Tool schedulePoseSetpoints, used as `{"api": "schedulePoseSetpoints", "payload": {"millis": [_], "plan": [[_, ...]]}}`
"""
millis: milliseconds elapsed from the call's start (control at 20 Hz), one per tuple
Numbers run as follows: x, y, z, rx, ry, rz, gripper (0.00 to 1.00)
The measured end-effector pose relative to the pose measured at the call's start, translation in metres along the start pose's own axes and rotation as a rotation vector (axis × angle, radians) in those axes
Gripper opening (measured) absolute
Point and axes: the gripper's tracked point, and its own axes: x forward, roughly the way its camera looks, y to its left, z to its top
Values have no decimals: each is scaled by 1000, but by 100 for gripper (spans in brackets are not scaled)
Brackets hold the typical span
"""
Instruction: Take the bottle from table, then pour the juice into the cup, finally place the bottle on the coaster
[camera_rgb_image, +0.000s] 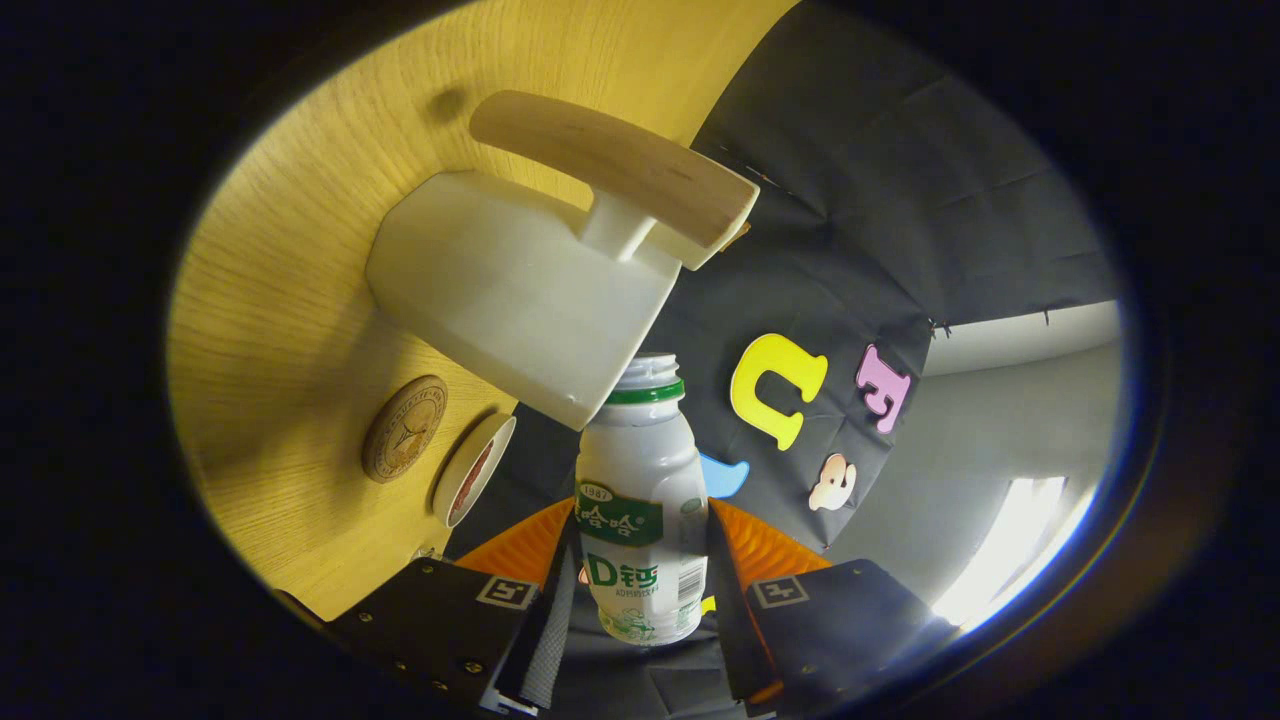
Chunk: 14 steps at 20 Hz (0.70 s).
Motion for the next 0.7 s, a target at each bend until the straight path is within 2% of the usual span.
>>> {"api": "schedulePoseSetpoints", "payload": {"millis": [700], "plan": [[0,-14,15,-97,-40,-62,63]]}}
